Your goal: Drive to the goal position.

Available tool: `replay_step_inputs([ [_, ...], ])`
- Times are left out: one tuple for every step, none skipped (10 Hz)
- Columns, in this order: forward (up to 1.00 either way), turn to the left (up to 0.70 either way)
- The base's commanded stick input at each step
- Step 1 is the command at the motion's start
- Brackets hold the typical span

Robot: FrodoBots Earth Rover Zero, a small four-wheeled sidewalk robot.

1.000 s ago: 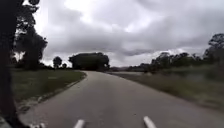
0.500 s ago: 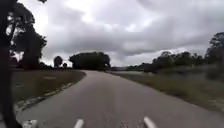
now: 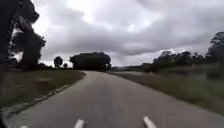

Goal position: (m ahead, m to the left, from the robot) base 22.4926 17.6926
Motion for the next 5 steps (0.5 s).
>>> replay_step_inputs([
  [0.7, 0.0],
  [0.7, 0.0],
  [0.7, 0.02],
  [0.7, 0.04],
  [0.7, 0.19],
])
